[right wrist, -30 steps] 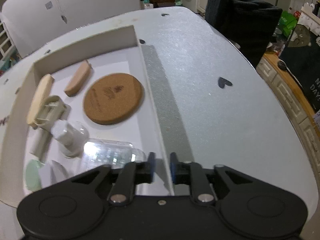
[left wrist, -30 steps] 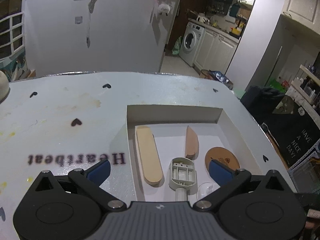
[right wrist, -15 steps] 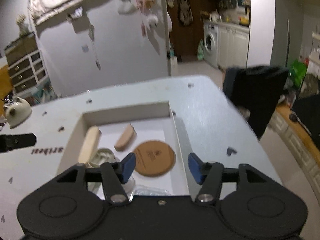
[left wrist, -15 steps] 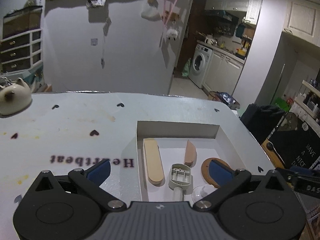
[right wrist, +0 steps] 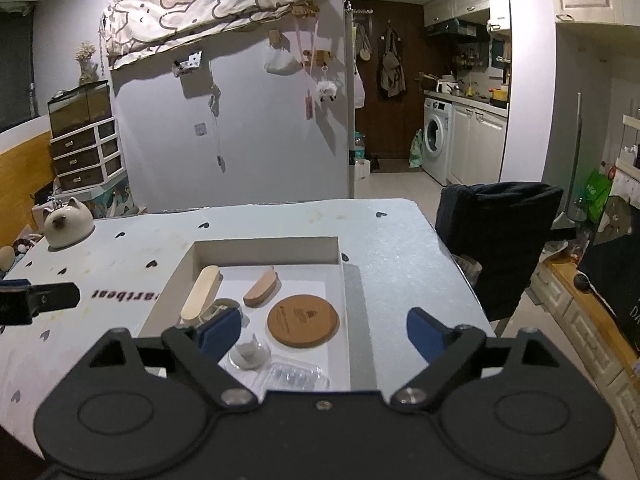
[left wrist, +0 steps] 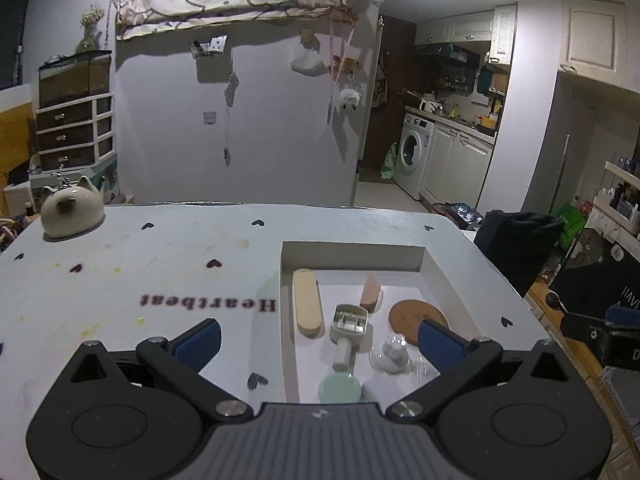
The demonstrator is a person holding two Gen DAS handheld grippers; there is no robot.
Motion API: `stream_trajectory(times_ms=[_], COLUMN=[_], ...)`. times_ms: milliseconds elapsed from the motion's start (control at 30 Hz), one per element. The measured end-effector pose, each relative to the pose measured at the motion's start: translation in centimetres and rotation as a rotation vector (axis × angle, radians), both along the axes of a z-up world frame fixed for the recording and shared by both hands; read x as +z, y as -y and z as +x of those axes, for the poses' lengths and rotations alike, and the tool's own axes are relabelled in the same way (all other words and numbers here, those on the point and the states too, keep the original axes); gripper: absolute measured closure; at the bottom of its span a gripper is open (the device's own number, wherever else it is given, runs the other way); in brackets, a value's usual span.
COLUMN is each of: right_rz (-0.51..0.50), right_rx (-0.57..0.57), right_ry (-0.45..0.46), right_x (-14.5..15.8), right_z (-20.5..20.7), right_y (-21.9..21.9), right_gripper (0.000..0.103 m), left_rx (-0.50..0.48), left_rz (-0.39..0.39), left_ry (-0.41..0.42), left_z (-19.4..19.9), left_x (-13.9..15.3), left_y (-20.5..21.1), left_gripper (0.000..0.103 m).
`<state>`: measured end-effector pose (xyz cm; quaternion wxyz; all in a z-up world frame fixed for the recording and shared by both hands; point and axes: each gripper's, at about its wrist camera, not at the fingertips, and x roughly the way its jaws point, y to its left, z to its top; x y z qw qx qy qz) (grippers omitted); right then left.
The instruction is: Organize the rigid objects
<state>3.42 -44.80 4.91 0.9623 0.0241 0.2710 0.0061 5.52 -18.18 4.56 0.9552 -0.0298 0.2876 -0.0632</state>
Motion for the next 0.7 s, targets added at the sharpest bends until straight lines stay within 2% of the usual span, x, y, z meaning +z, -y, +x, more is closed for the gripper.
stream_trajectory(times_ms=[267, 700], right_rz=[-0.018, -0.036], right_rx=[0.029, 0.034], right_ry=[0.042, 0.086], right_x=[-0.1, 0.0], right_z=[-3.5, -6.5], right_y=[-0.1, 0.0], right_gripper=[0.004, 0.0], left_rx=[0.036, 0.057], left_rz=[0.017, 0.036], left_ry=[0.006, 0.018], left_z=[-3.9, -7.2], left_x=[-0.2, -0.6], left_y=[0.3, 0.9], left_gripper=[0.0, 0.0])
